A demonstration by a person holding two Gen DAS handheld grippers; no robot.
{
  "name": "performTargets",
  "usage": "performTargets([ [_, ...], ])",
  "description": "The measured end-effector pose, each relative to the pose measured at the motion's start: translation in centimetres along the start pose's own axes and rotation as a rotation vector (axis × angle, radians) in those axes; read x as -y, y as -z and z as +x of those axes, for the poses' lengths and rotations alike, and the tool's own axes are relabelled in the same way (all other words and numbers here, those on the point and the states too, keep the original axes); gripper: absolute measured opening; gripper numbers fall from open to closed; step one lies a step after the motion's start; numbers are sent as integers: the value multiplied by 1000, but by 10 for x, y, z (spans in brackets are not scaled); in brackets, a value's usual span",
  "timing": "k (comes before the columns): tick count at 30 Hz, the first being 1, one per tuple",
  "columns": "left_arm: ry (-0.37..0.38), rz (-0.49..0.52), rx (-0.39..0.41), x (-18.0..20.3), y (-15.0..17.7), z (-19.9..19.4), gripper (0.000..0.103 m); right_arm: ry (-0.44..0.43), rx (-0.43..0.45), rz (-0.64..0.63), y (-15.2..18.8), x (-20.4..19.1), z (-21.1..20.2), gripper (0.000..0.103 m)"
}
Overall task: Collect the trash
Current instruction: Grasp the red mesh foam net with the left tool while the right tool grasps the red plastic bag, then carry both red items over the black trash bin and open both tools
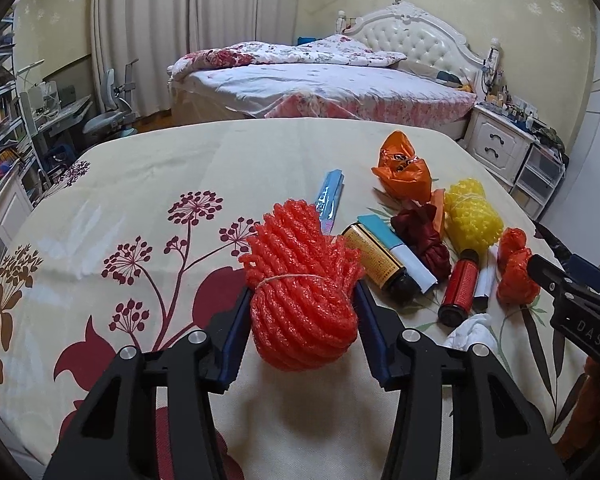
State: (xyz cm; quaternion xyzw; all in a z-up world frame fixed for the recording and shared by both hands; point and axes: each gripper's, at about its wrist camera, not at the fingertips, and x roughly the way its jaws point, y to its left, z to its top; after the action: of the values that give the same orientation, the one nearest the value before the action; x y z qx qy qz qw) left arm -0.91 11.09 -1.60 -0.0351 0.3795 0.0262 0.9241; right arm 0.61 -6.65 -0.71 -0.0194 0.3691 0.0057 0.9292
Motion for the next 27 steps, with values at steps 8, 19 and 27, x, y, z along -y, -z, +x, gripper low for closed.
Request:
performTargets([
  [8,14,2,1,-1,-2,2,50,-23,-39,-16,2,-7,16,74],
  [19,66,31,23,20,-8,-3,50,-55,-32,11,3,8,5,43],
  [27,162,105,70,60,-21,-15,50,45,25,68,-3,58,-13,43],
])
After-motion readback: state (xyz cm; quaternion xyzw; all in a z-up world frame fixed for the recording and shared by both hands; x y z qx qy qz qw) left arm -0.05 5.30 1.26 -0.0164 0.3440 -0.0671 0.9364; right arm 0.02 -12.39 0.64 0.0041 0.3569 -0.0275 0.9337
